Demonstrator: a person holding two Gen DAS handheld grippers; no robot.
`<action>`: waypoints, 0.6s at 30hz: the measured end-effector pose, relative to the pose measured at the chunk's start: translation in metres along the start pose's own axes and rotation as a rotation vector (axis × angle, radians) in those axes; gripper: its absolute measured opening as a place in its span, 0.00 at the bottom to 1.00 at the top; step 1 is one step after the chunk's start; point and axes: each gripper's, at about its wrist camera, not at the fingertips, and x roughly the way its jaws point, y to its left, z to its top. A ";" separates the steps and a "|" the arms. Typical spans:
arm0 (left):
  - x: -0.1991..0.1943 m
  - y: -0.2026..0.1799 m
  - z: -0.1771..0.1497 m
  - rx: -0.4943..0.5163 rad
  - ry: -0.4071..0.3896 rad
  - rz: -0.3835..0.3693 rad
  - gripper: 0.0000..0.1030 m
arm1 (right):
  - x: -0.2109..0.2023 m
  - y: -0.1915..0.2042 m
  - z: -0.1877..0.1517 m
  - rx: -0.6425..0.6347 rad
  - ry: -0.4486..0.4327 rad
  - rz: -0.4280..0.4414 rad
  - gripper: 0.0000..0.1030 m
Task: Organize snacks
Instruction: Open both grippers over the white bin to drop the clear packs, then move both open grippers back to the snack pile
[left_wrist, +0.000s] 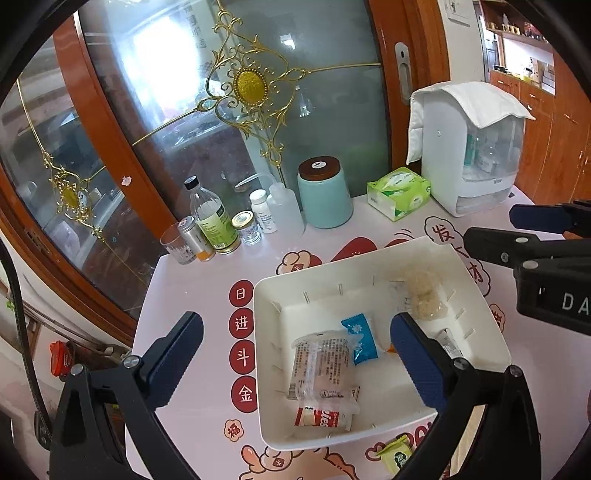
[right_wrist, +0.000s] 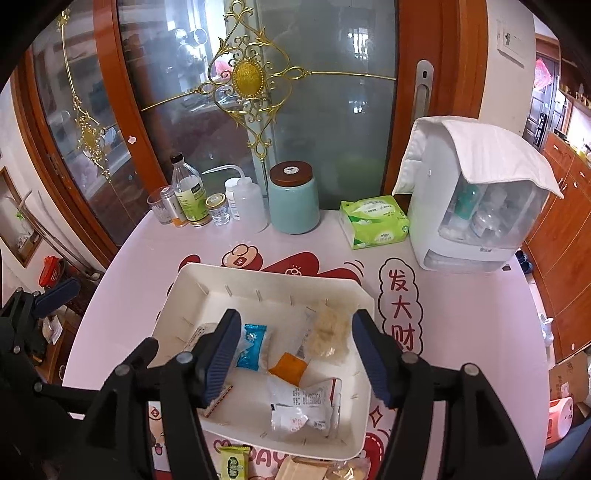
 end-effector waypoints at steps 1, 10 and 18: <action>-0.002 -0.001 -0.002 0.003 0.001 -0.001 0.98 | -0.002 0.001 -0.002 0.001 0.001 0.002 0.61; -0.019 -0.001 -0.015 -0.004 0.009 -0.026 0.98 | -0.023 0.010 -0.021 -0.007 -0.004 0.005 0.61; -0.046 -0.001 -0.028 0.001 0.002 -0.033 0.98 | -0.053 0.013 -0.042 -0.002 -0.021 0.006 0.61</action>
